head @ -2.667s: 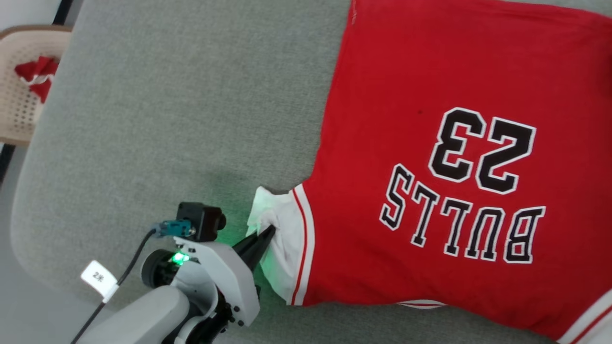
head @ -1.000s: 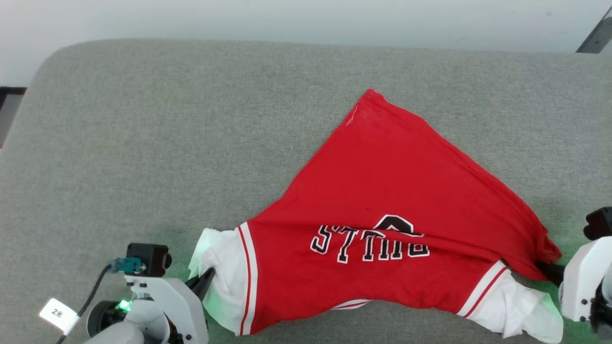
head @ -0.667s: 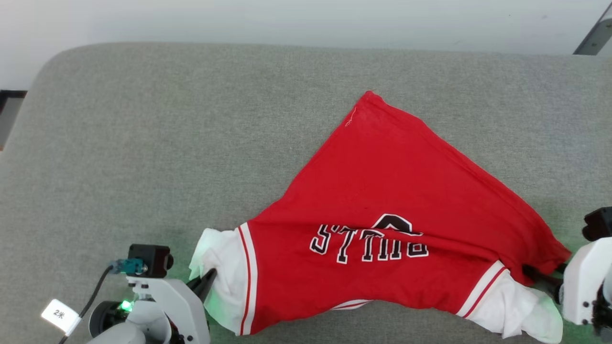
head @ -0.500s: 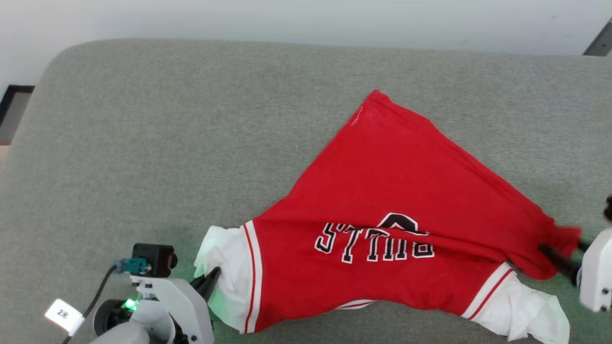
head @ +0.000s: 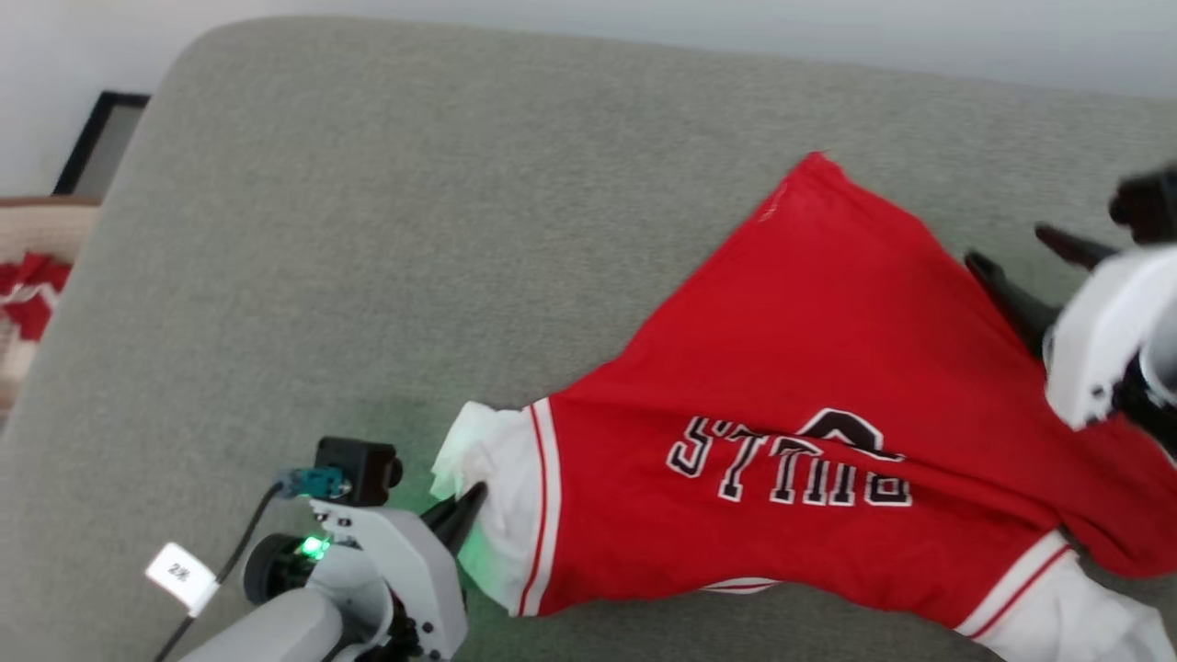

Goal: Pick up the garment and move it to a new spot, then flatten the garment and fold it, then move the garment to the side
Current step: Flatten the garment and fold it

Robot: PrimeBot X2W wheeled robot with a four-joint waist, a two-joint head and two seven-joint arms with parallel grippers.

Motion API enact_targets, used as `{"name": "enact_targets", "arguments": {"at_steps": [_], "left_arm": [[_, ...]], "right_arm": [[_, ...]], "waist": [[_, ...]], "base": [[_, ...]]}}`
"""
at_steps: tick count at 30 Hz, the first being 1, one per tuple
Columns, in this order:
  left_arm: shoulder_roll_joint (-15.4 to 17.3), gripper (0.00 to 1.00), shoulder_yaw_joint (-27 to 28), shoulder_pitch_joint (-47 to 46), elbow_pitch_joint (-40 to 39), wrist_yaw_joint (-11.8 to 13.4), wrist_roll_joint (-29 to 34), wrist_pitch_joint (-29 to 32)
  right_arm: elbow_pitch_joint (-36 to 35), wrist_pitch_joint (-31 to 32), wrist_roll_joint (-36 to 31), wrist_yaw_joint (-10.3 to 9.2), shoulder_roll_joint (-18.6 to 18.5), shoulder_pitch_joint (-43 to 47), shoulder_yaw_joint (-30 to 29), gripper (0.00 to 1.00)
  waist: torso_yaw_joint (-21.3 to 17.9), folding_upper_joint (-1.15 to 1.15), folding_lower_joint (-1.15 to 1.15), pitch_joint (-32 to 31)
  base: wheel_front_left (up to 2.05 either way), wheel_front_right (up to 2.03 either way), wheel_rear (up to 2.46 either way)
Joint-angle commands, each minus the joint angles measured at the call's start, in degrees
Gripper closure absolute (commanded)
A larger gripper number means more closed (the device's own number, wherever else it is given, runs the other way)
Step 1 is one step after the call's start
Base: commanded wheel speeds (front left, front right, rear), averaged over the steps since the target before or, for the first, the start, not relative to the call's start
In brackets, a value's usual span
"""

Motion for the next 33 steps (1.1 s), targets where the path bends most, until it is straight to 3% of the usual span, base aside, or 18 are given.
{"name": "enact_targets", "arguments": {"at_steps": [1,9,15,21,26,27,28,29,33], "left_arm": [[-0.5,1.0,-0.2,-0.8,0.4,-0.4,0.4,-0.2],[-5.1,1.0,-1.9,-4.3,4.1,-3.6,1.8,-0.2],[-8.7,1.0,-3.2,-6.4,7.7,-6.2,2.5,-0.2],[-10.9,1.0,-3.7,-7.3,11.3,-7.8,2.7,-0.8],[-11.5,1.0,-3.7,-7.4,13.8,-8.7,2.4,-1.4],[-11.6,1.0,-3.7,-7.4,14.2,-8.7,2.3,-1.4],[-11.7,1.0,-3.6,-7.4,14.5,-8.9,2.2,-1.5],[-11.7,1.0,-3.6,-7.4,14.9,-9.1,2.1,-1.5],[-11.7,1.0,-3.3,-8.2,16.0,-9.3,1.9,-1.2]], "right_arm": [[1.5,-1.0,-0.5,-0.09,0.0,-2.2,1.2,0.0],[19.5,-8.6,0.3,-0.1,-0.4,-19.2,15.6,0.0],[32.7,-8.9,2.3,-0.1,-0.3,-27.9,23.0,0.0],[40.3,-4.0,8.0,-0.09,0.2,-32.2,29.3,0.0],[46.0,5.2,12.0,-0.1,0.0,-31.9,34.3,0.0],[46.8,7.2,12.6,-0.1,-0.1,-31.8,35.1,0.11],[47.5,8.9,13.5,-0.1,-0.2,-31.8,35.7,0.74],[48.1,10.5,14.1,-0.1,-0.4,-31.9,36.2,1.0],[49.3,8.9,14.5,-0.11,-1.2,-34.4,36.2,1.0]], "waist": [[2.5,0.0,0.0,2.1],[8.0,0.0,0.0,5.7],[11.9,0.0,0.0,8.2],[13.9,0.0,0.0,9.8],[14.3,0.0,0.0,10.0],[14.3,0.0,0.0,10.0],[14.3,0.0,0.0,10.0],[14.3,0.0,0.0,9.9],[13.7,0.0,0.0,9.7]], "base": [[0.0,0.0,0.0],[0.0,0.0,0.0],[0.0,0.0,0.0],[0.0,0.0,0.0],[0.0,0.0,0.0],[0.0,0.0,0.0],[0.0,0.0,0.0],[0.0,0.0,0.0],[0.0,0.0,0.0]]}}
